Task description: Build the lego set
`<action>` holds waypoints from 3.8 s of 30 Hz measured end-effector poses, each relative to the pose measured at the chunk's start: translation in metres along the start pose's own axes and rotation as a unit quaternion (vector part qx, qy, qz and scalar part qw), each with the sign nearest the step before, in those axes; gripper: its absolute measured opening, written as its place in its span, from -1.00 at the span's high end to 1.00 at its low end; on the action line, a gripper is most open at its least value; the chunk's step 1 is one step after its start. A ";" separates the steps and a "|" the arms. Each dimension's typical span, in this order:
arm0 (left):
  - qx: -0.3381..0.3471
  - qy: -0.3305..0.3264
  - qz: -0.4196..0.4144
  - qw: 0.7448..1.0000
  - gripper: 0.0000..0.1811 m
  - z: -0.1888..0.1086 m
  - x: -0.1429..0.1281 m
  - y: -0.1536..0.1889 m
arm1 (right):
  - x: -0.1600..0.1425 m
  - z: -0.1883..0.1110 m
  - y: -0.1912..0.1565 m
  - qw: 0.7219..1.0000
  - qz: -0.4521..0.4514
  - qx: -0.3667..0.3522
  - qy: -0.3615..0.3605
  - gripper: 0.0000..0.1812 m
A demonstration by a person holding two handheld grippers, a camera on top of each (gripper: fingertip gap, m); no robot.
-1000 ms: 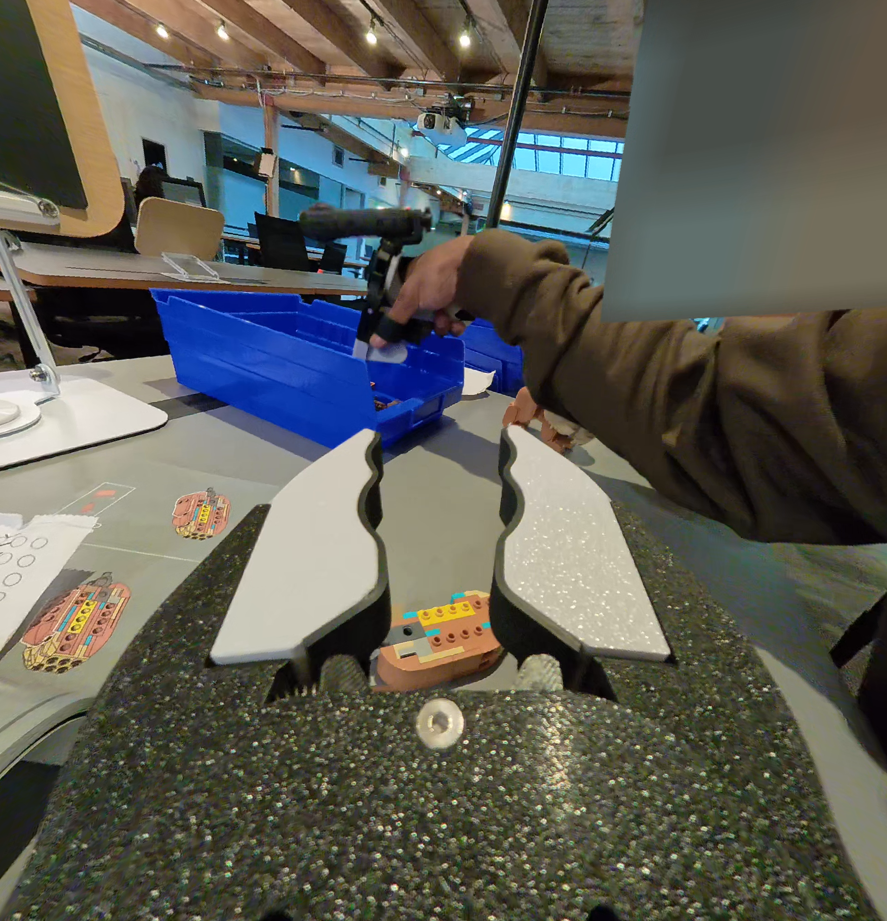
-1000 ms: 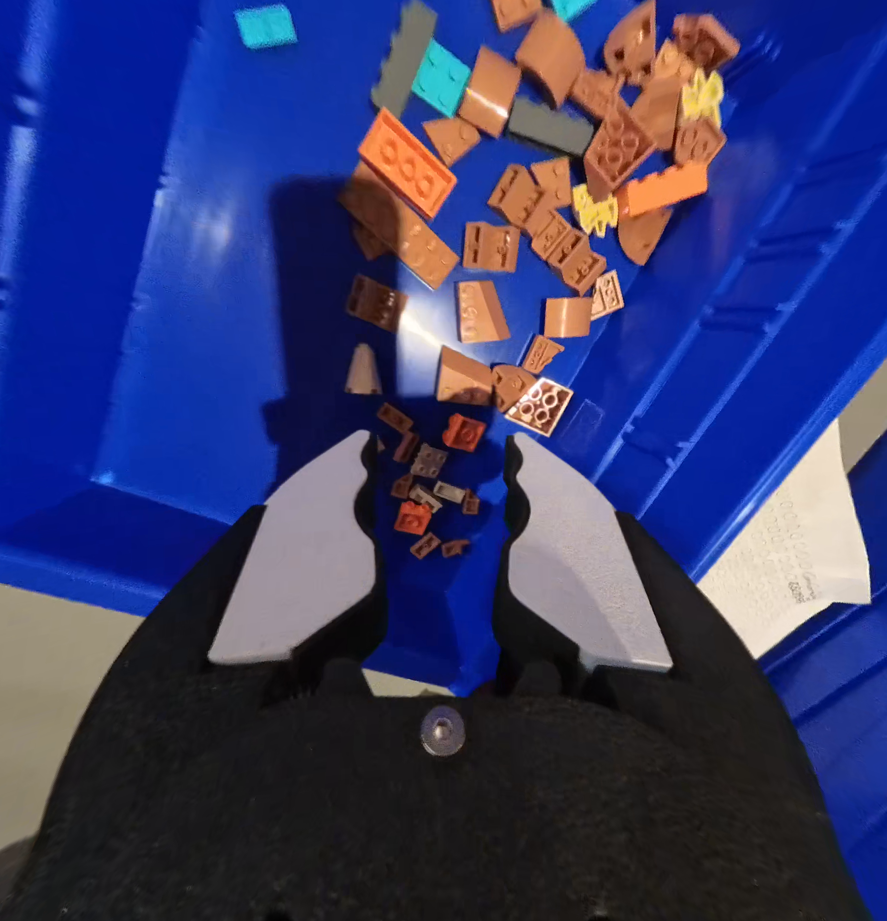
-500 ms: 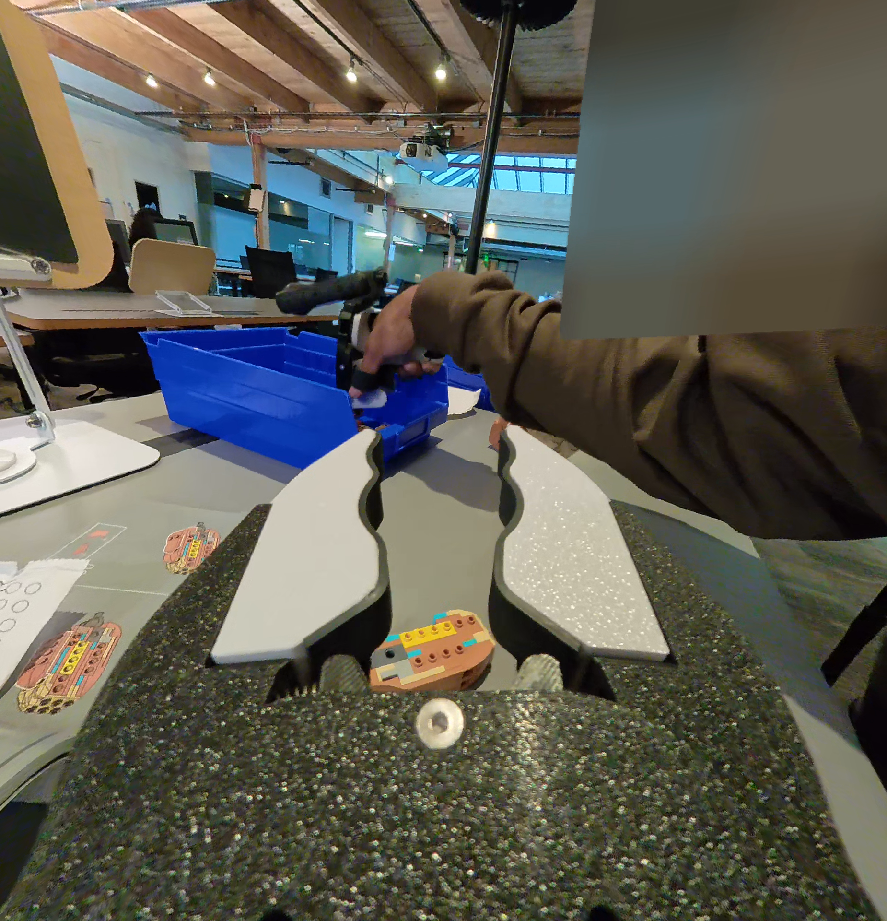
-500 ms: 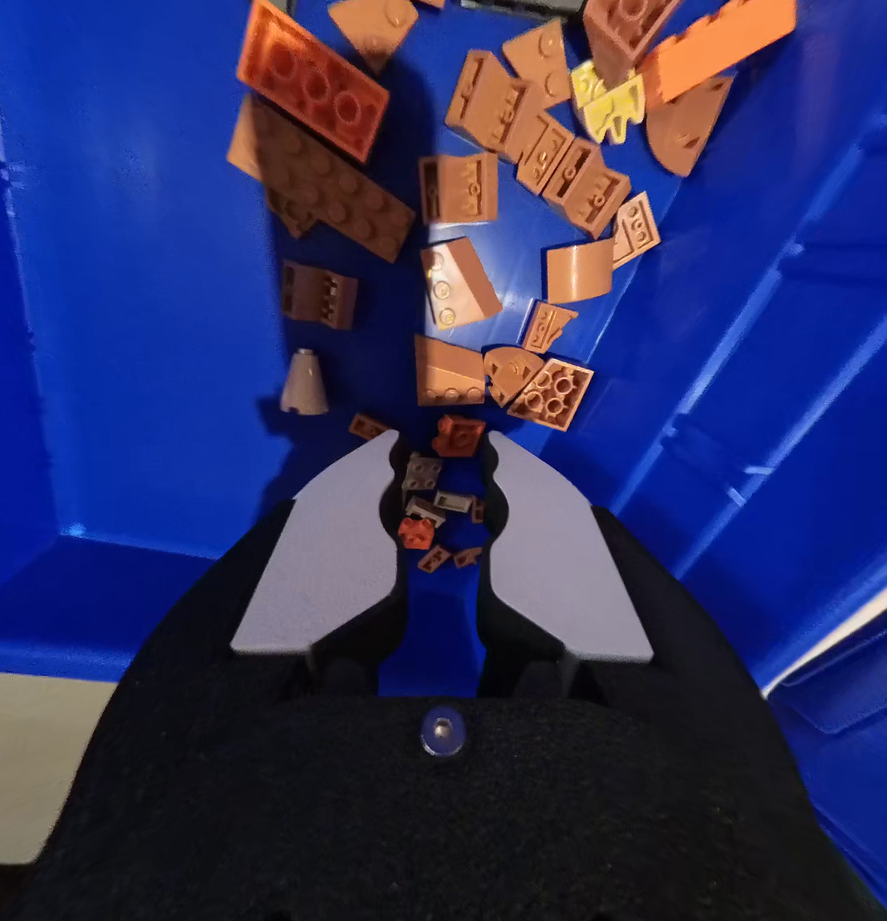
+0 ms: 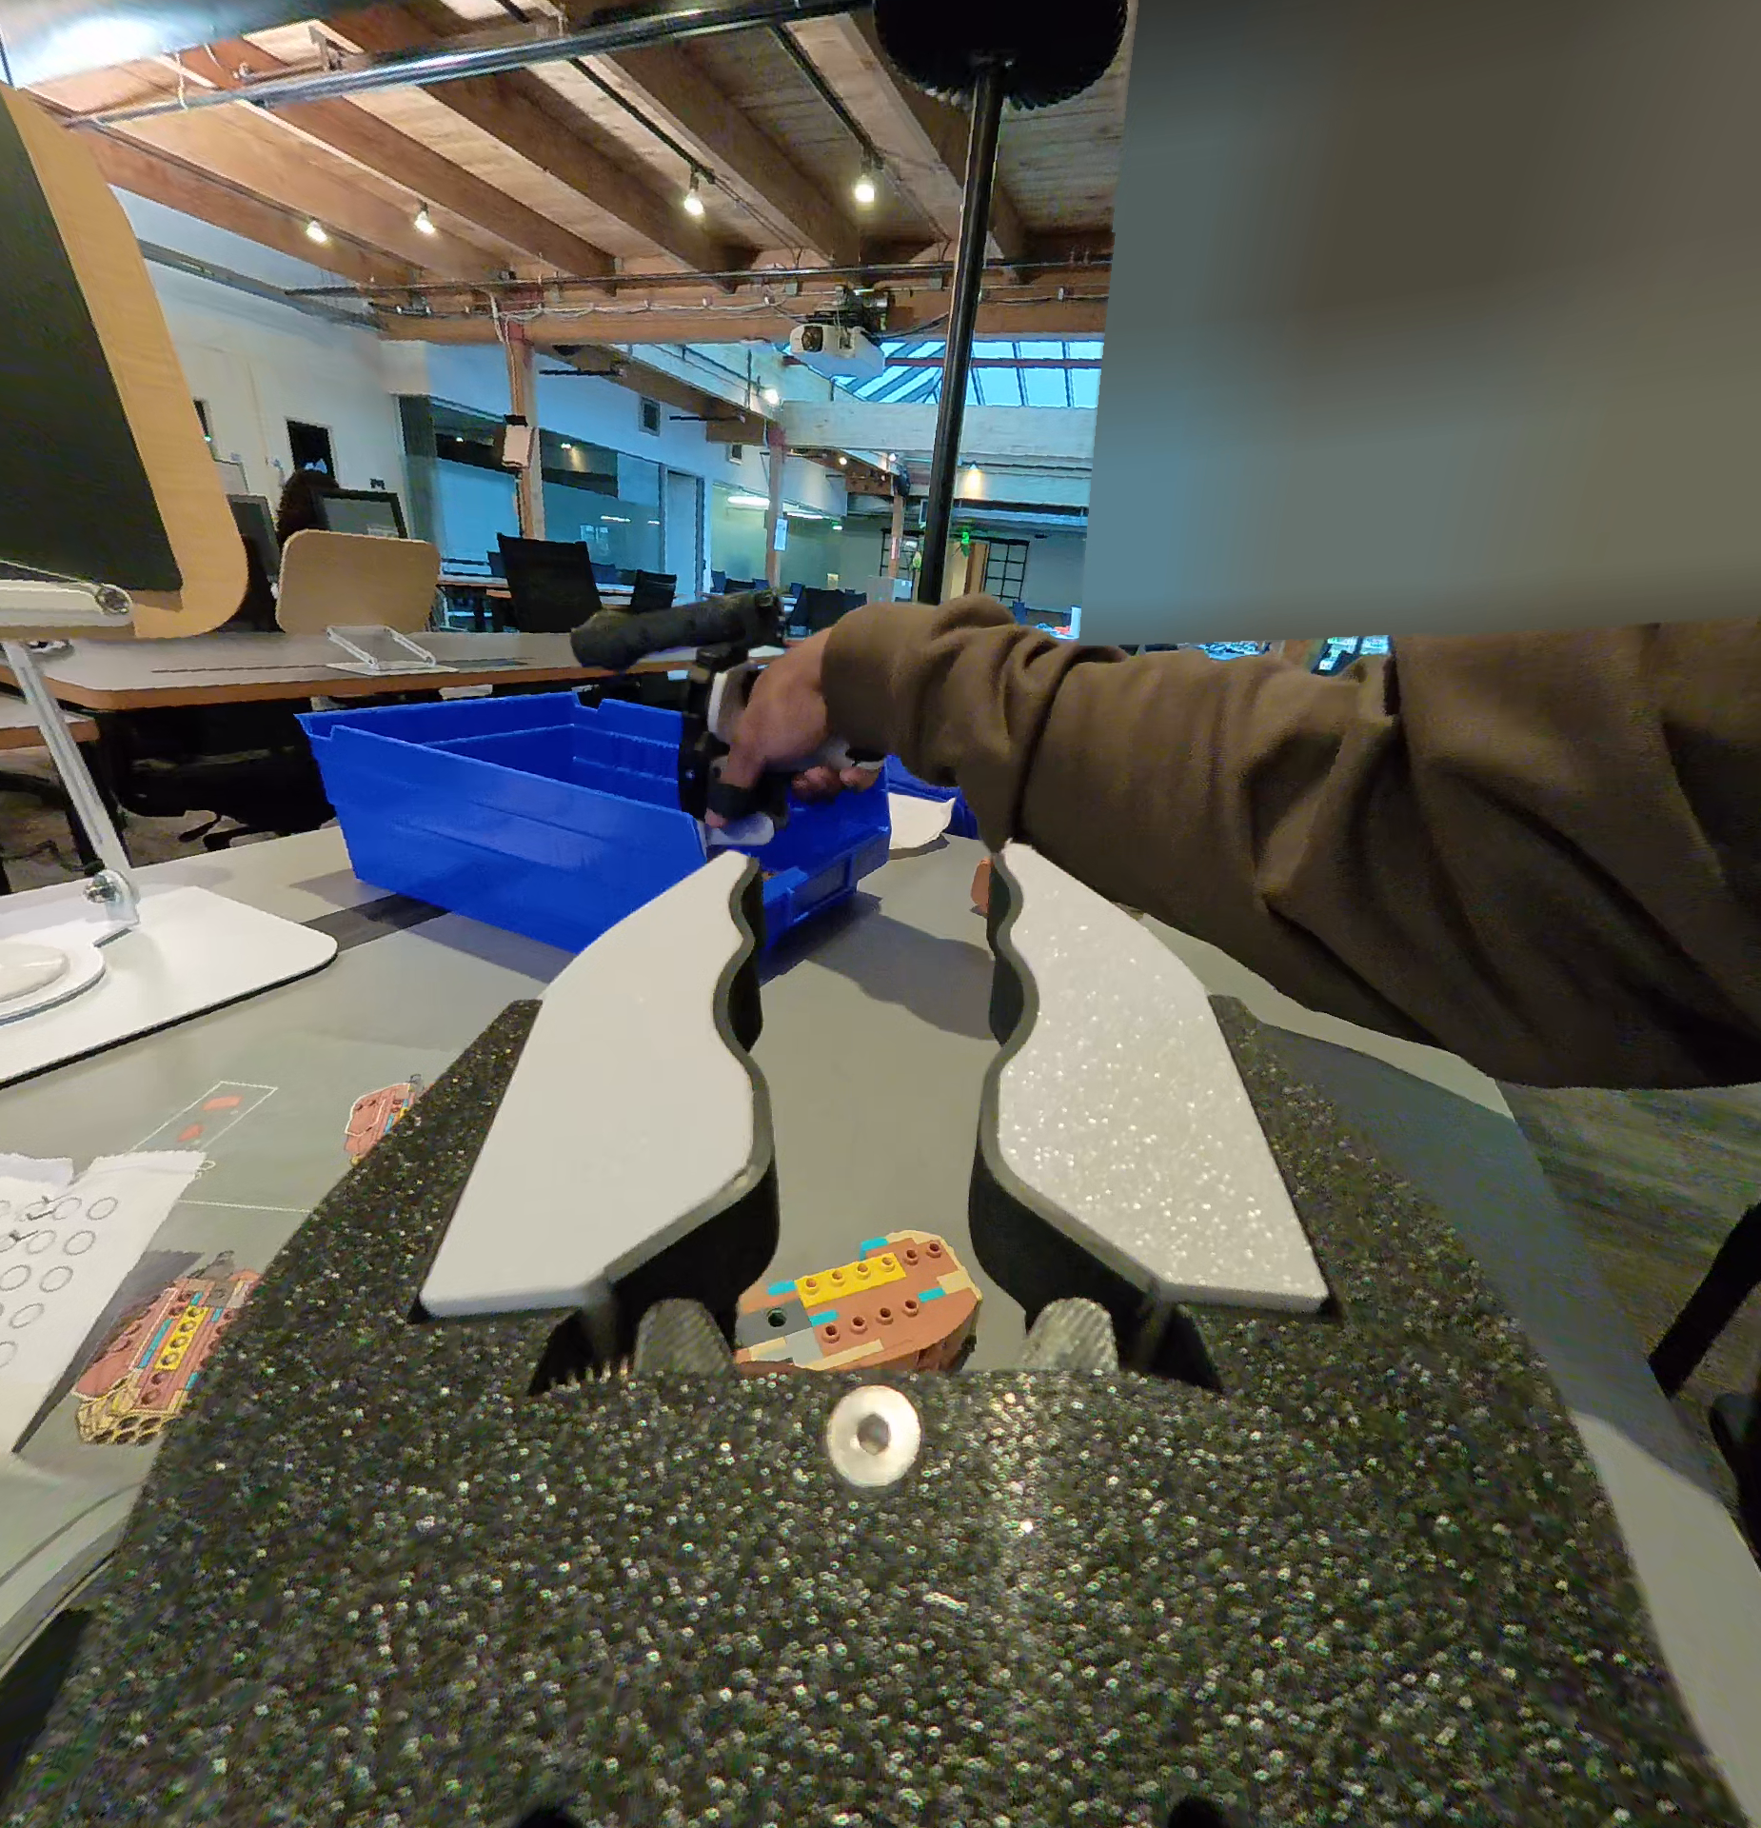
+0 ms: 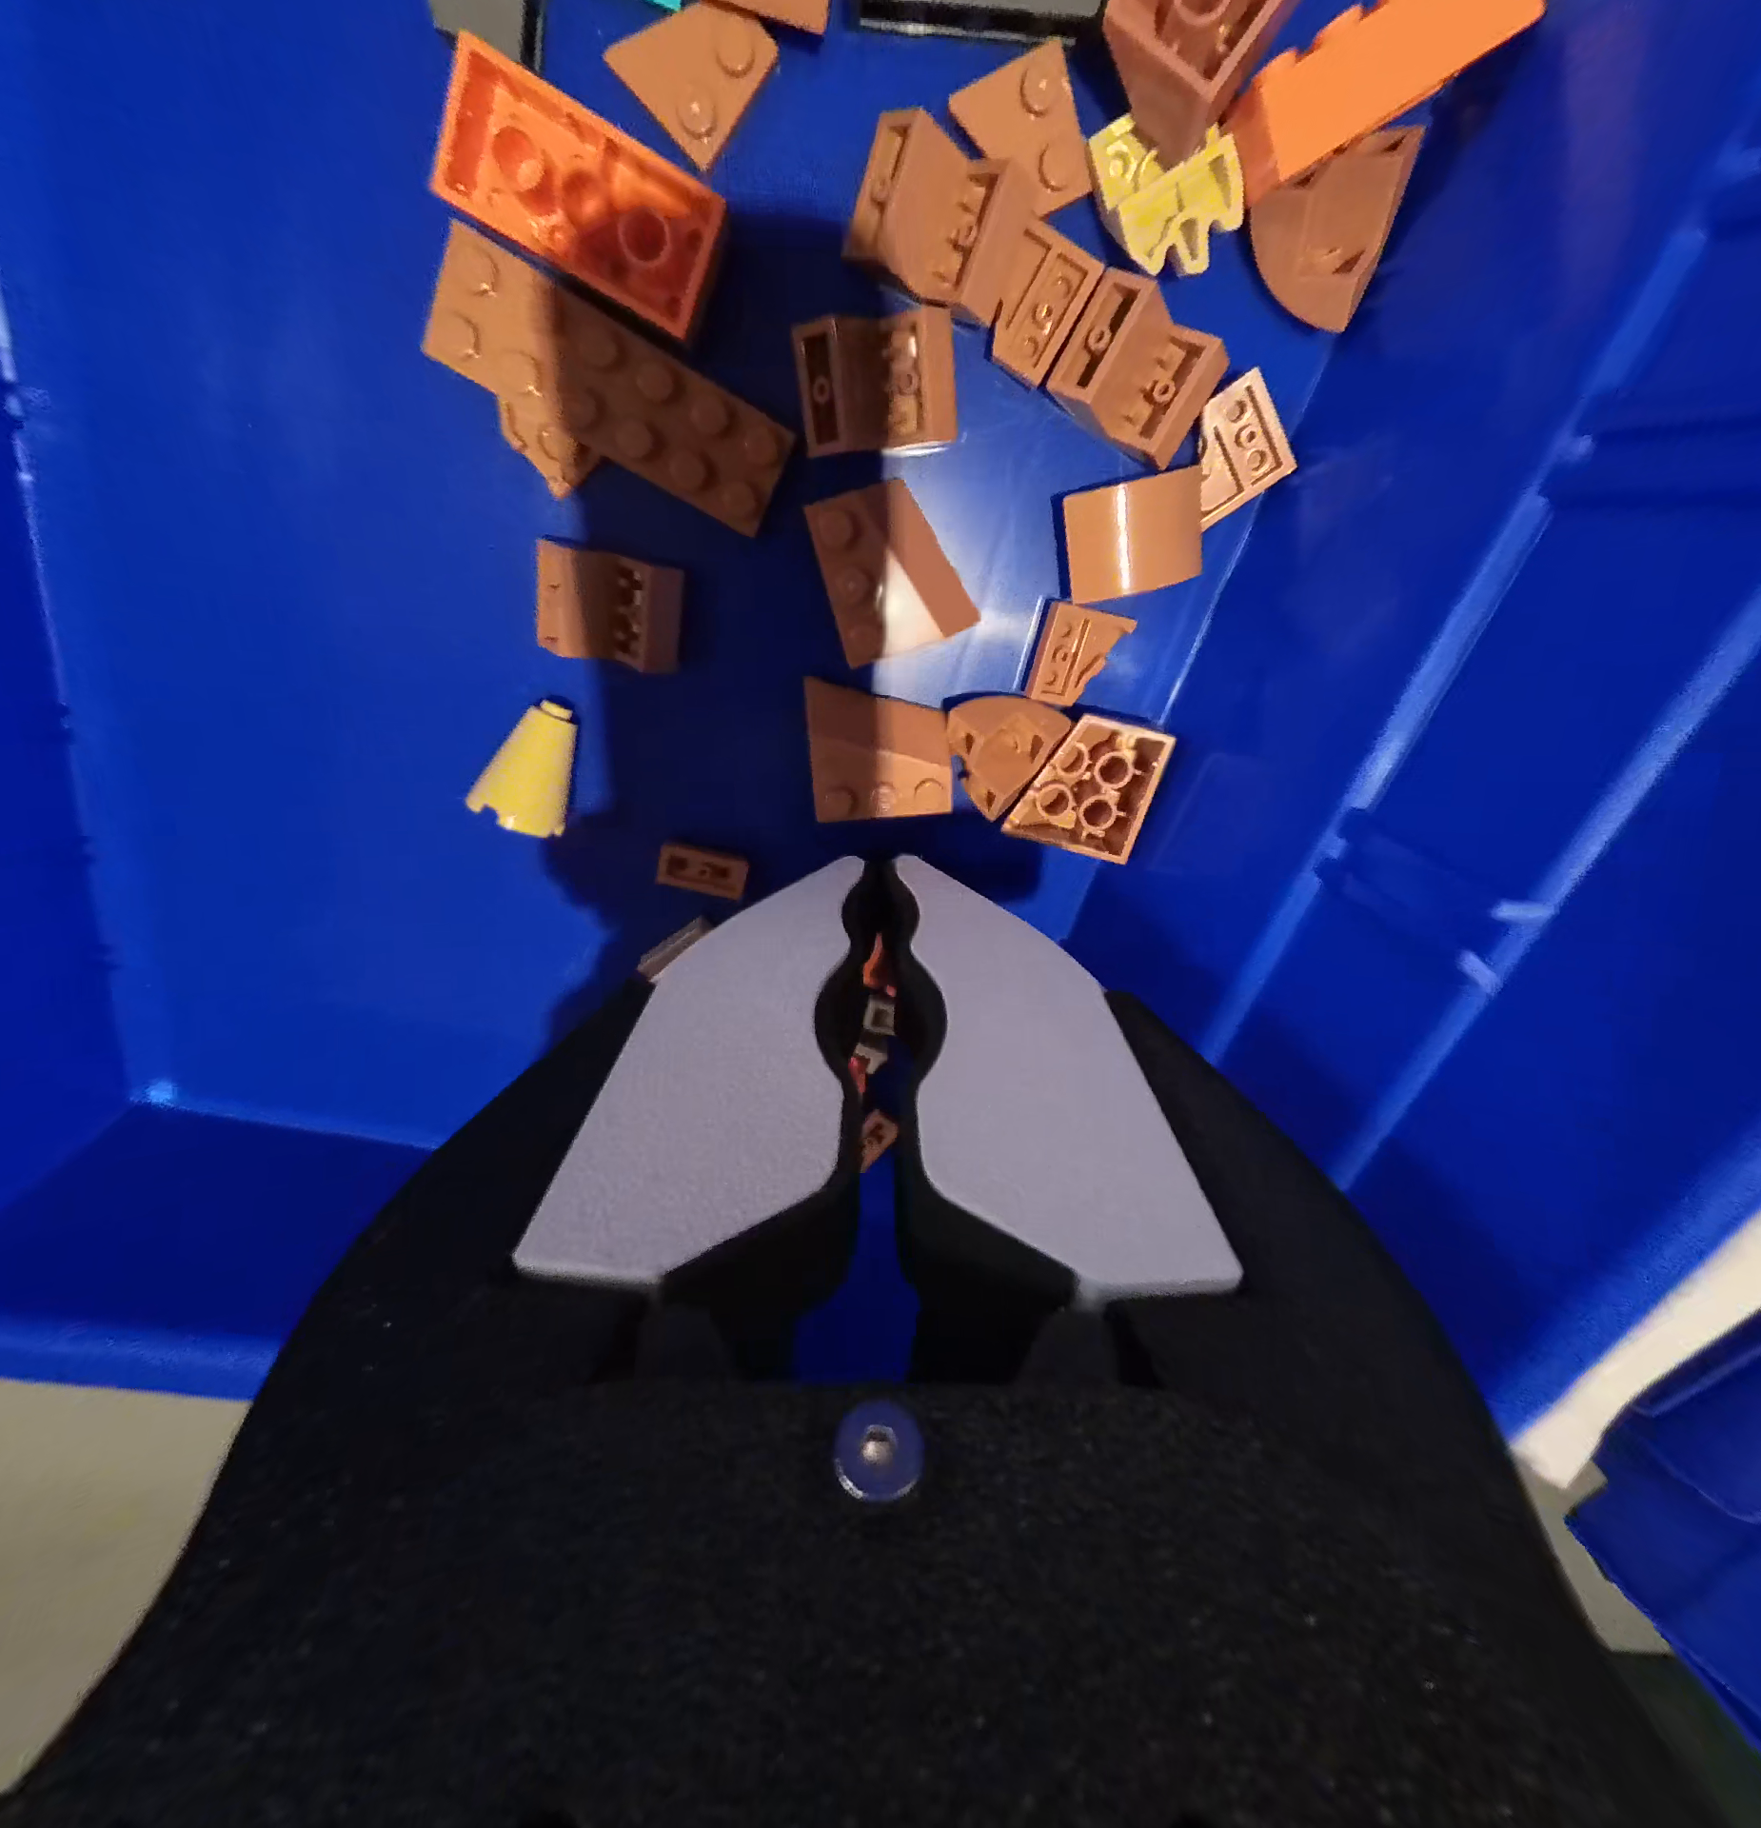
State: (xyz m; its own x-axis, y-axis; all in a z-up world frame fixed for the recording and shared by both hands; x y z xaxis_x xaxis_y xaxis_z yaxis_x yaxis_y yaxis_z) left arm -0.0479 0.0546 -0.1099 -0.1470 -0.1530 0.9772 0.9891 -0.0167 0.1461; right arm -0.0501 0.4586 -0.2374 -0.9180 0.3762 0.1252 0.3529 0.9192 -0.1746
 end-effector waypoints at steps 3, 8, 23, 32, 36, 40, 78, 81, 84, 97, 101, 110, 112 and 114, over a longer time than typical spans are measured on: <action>0.000 0.000 -0.003 1.000 0.52 0.000 0.000 0.000 | -0.001 -0.014 -0.004 1.000 -0.007 -0.002 0.010 0.86; -0.010 -0.003 0.000 1.000 0.52 0.001 -0.001 0.005 | -0.013 -0.006 -0.005 0.999 0.001 0.001 -0.033 0.76; -0.018 -0.002 0.016 1.000 0.54 -0.001 0.000 0.012 | -0.021 -0.013 0.001 0.997 -0.010 -0.030 -0.065 0.92; -0.018 -0.001 0.016 1.000 0.54 -0.001 0.001 0.012 | -0.038 -0.010 -0.004 0.929 -0.276 -0.073 -0.235 0.87; -0.017 -0.002 0.018 1.000 0.54 -0.001 0.001 0.011 | -0.032 -0.011 -0.002 0.889 -0.373 -0.075 -0.256 0.80; -0.016 -0.003 0.017 1.000 0.54 -0.001 0.000 0.010 | -0.027 -0.014 0.005 0.849 -0.436 -0.097 -0.284 0.76; -0.014 -0.004 0.014 1.000 0.54 -0.001 0.000 0.008 | -0.028 -0.019 0.015 0.803 -0.463 -0.120 -0.357 0.93; -0.013 -0.004 0.018 1.000 0.54 -0.001 -0.001 0.009 | -0.032 -0.017 0.012 0.799 -0.468 -0.111 -0.360 0.93; -0.012 -0.004 0.019 1.000 0.54 -0.001 0.000 0.008 | -0.034 -0.017 0.011 0.797 -0.474 -0.106 -0.359 0.93; -0.016 -0.001 0.018 1.000 0.54 -0.002 0.001 0.011 | -0.046 -0.031 -0.024 0.876 -0.411 0.032 -0.250 0.93; -0.015 -0.003 0.022 1.000 0.54 -0.002 0.000 0.011 | -0.045 -0.020 -0.020 0.896 -0.368 0.031 -0.248 0.85; -0.016 -0.002 0.016 1.000 0.54 -0.002 0.001 0.010 | -0.038 -0.030 -0.016 0.899 -0.371 0.007 -0.235 0.90; -0.017 -0.002 0.014 1.000 0.54 -0.002 0.001 0.010 | -0.041 -0.032 -0.014 0.892 -0.378 -0.004 -0.250 0.88; -0.018 -0.002 0.012 1.000 0.54 -0.002 0.001 0.010 | -0.044 -0.032 -0.014 0.885 -0.386 -0.009 -0.261 0.84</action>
State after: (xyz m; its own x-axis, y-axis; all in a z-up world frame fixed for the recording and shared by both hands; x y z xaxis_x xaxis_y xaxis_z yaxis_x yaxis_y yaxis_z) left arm -0.0379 0.0520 -0.1078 -0.1238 -0.1492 0.9810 0.9919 -0.0481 0.1179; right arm -0.0089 0.4324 -0.2089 -0.8437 -0.4647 -0.2688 -0.4170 0.8826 -0.2170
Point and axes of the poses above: each gripper's, where its closed fingertips meet, z out along the fingers, x out of its top, y = z × x across the jaws, the point moved 2 cm from there along -z, back along the fingers, and after that the axes turned 14 degrees about x, right-handed, at the moved point
